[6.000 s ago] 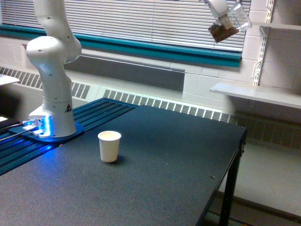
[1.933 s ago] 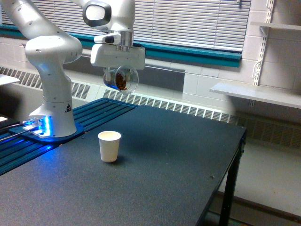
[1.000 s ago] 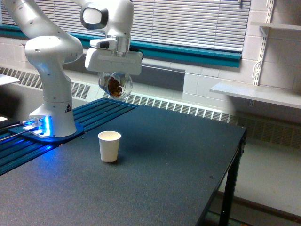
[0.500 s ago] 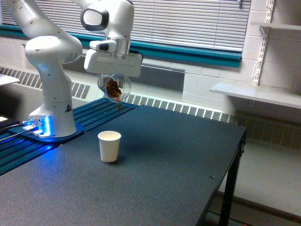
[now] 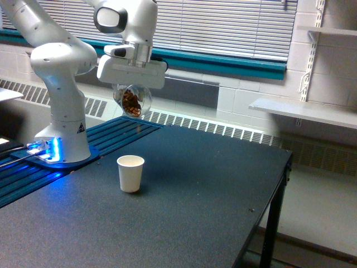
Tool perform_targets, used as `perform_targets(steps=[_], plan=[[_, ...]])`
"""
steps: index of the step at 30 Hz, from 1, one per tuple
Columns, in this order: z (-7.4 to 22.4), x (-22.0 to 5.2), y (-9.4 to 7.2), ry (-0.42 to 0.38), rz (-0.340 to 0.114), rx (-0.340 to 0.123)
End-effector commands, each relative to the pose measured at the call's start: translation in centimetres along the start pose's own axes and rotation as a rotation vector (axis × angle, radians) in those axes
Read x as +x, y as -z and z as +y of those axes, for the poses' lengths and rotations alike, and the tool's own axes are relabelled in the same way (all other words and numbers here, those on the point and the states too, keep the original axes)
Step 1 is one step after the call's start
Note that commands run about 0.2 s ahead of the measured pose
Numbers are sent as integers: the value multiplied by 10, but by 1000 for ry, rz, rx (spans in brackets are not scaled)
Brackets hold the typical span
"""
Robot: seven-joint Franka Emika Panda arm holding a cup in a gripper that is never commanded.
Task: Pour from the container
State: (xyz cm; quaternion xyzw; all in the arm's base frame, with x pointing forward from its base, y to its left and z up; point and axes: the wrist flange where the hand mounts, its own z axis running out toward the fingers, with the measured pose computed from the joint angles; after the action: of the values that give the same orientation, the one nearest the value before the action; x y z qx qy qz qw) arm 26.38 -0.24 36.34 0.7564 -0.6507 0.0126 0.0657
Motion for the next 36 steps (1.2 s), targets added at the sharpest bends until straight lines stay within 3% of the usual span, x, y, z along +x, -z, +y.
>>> perform_targets(steps=[1,15,36], plan=[[11,-6,-9,-39,-4,-35],[18,-7,-7,-56,-5,-62],[15,-2,-22,-42,-14,-100]])
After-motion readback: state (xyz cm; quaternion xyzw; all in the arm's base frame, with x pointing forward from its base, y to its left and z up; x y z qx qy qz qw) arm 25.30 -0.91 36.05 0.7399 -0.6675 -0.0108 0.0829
